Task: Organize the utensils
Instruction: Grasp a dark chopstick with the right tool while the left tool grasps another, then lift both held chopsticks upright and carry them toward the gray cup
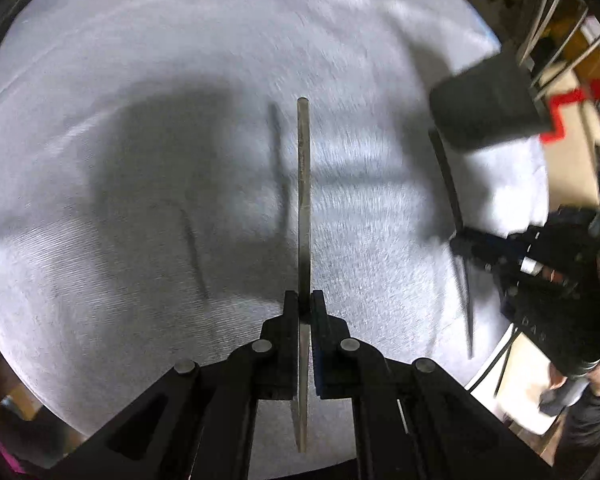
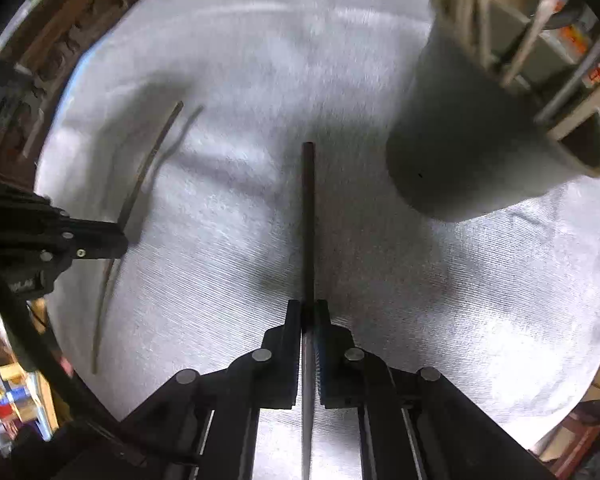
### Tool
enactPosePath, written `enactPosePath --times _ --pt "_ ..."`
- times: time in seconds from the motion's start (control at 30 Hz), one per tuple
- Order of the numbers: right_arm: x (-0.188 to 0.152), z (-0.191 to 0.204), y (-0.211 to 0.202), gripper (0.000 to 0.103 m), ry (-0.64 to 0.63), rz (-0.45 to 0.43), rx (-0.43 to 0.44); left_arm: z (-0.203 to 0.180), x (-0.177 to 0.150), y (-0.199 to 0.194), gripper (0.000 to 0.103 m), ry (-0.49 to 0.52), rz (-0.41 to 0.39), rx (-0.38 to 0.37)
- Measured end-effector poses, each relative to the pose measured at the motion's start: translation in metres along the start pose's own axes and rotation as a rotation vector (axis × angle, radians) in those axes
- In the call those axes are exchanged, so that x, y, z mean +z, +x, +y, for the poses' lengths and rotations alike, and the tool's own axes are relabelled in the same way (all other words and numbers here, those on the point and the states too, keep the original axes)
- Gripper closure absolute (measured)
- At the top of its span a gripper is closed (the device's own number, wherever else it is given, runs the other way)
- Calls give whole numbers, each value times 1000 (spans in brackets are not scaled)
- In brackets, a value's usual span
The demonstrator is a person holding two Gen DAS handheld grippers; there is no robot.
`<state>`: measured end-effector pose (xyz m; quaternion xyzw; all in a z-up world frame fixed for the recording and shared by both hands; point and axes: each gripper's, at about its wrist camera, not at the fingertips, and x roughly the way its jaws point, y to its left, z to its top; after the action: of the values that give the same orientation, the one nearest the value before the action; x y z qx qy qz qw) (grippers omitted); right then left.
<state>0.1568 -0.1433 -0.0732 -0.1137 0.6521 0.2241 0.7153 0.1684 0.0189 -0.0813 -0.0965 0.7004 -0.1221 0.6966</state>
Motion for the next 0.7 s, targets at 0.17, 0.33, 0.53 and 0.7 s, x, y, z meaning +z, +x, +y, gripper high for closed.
enactPosePath --times 0.17,0.33,0.53,0.7 --pt "-12 6 -27 96 11 -136 44 21 -12 -33 97 -75 -175 -35" --pt "-20 12 -47 96 24 -249 71 30 -21 -59 97 -137 -323 -54" --pt "-23 12 -67 96 21 -350 94 27 -33 -81 97 -183 -454 -28" --pt "-22 13 -74 96 33 -410 97 15 -45 -83 97 -174 -524 -17"
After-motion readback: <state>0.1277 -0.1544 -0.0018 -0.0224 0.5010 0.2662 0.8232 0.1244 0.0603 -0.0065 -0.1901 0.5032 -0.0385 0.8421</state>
